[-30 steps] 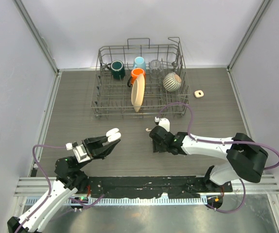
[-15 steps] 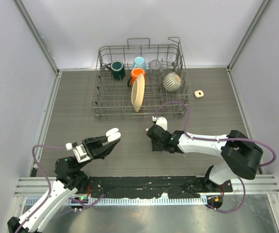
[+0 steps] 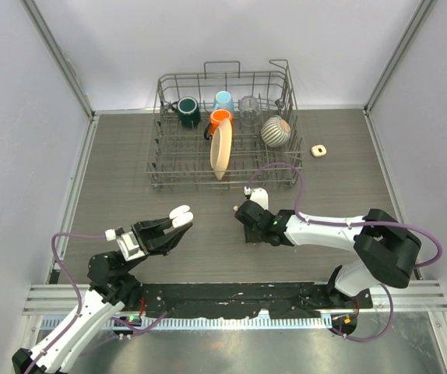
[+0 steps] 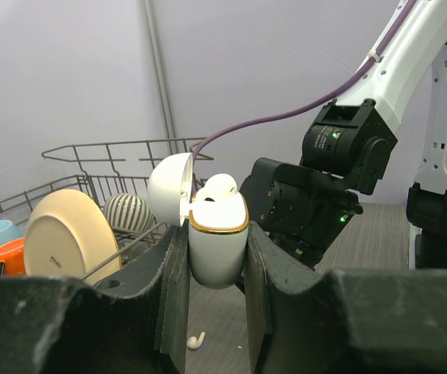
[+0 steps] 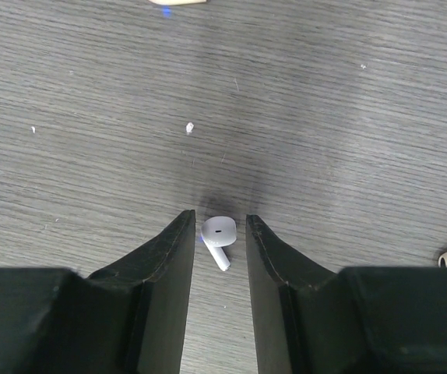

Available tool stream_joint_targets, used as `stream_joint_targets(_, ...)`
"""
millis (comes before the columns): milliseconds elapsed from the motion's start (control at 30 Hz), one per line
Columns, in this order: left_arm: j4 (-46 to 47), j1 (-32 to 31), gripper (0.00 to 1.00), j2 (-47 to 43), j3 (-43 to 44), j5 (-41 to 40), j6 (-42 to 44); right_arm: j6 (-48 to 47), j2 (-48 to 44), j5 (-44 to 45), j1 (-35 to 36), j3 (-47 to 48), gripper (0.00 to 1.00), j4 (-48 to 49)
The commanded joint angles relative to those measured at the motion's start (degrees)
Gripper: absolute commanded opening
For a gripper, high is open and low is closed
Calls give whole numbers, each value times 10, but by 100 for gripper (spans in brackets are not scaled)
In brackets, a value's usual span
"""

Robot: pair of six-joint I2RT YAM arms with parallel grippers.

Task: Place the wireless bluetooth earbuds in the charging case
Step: Pick up the earbud from the center of the board.

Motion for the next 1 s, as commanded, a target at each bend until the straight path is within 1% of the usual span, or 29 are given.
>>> stream_joint_targets(0, 11, 0, 0, -5, -15, -8, 2, 5, 5, 19, 4, 24, 38, 0)
stream_joint_targets(700, 24, 0, 0, 5, -16, -9, 4, 4, 14, 17, 3, 30, 37, -9)
stream_joint_targets(967, 27, 0, 0, 11, -15, -7, 5, 4, 19, 11, 3, 32, 35, -9)
